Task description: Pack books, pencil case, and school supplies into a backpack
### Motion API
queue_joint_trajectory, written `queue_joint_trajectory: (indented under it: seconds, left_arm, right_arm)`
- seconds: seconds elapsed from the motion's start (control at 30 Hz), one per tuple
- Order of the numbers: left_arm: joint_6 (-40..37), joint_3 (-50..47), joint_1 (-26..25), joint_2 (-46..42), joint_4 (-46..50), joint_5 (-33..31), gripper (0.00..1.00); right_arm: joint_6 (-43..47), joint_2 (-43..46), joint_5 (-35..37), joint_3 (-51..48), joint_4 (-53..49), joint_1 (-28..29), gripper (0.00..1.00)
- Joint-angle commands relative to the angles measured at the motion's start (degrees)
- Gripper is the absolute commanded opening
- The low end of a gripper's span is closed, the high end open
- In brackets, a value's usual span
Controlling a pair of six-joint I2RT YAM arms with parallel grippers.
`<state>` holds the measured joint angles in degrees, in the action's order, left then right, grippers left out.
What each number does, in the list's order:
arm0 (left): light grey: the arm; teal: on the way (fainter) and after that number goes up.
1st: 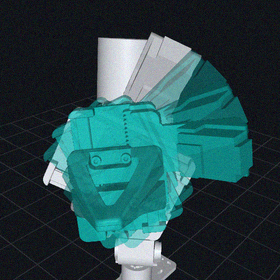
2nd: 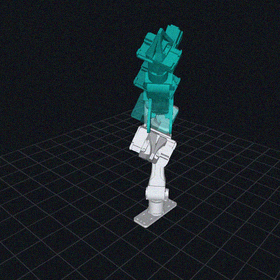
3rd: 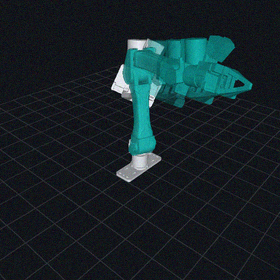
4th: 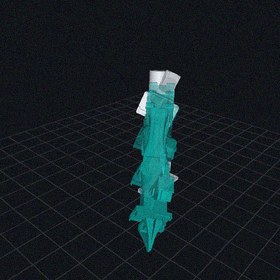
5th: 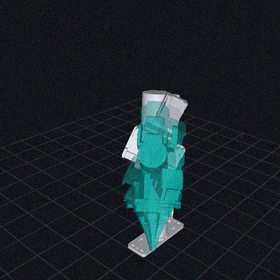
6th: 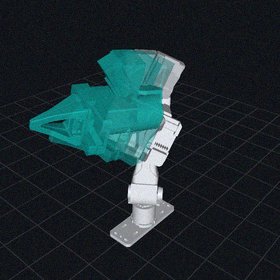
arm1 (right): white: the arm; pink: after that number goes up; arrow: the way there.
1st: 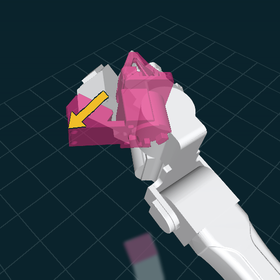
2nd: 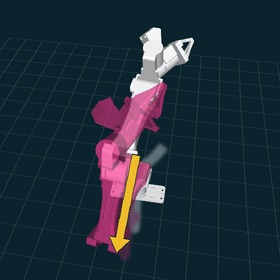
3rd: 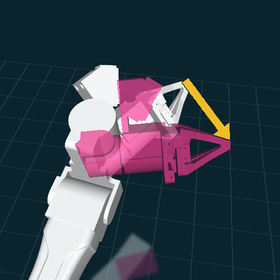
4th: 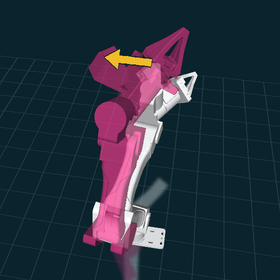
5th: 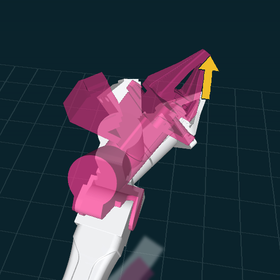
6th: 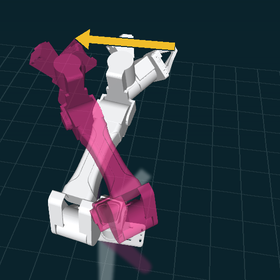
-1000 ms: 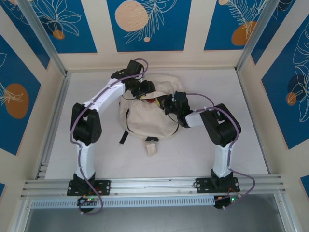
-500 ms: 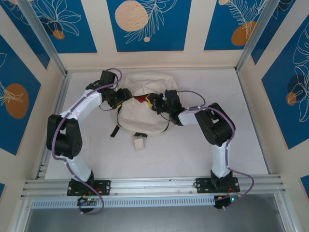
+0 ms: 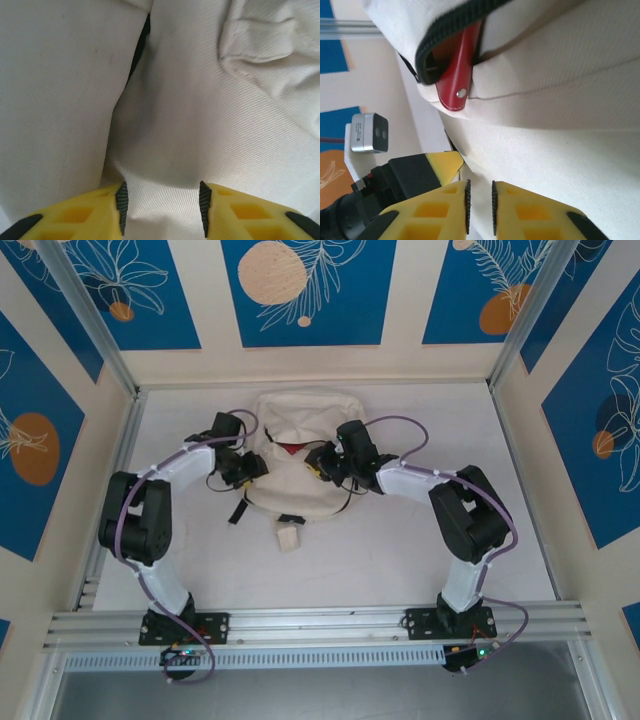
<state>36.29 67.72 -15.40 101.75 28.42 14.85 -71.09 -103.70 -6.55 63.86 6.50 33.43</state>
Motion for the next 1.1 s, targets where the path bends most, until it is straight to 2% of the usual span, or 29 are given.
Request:
queue_joint_trajectory:
  seconds: [0.0, 0.2, 0.43, 0.63, 0.8, 1.07]
  left_arm:
    - [-0.3, -2.8, -1.7, 0.8, -2.0, 3.4, 0.35]
    - [3.1, -8.4, -6.3, -0.7, -5.2, 5.5, 0.23]
    - [6.8, -12.2, -10.3, -3.1, -6.3, 3.3, 0.17]
    - [7.4, -13.7, -11.2, -3.4, -6.5, 3.1, 0.16]
    - [7.7, -14.8, -11.7, -3.1, -7.1, 3.3, 0.14]
    - [8.5, -15.4, -12.8, -2.5, -8.3, 4.0, 0.11]
  right_arm:
    - [8.9, 0.7, 2.1, 3.1, -12.4, 1.1, 0.15]
    - [11.6, -0.3, 4.3, 5.0, -14.5, 1.0, 0.14]
    - [13.8, -4.6, 4.8, 9.3, -16.5, -0.3, 0.12]
    - [14.0, -7.3, 2.1, 10.2, -9.0, -1.6, 0.01]
    - [15.0, -8.8, 0.7, 11.8, -1.9, -1.5, 0.00]
    - [13.9, -14.4, -2.3, 16.9, -0.1, -1.3, 0.00]
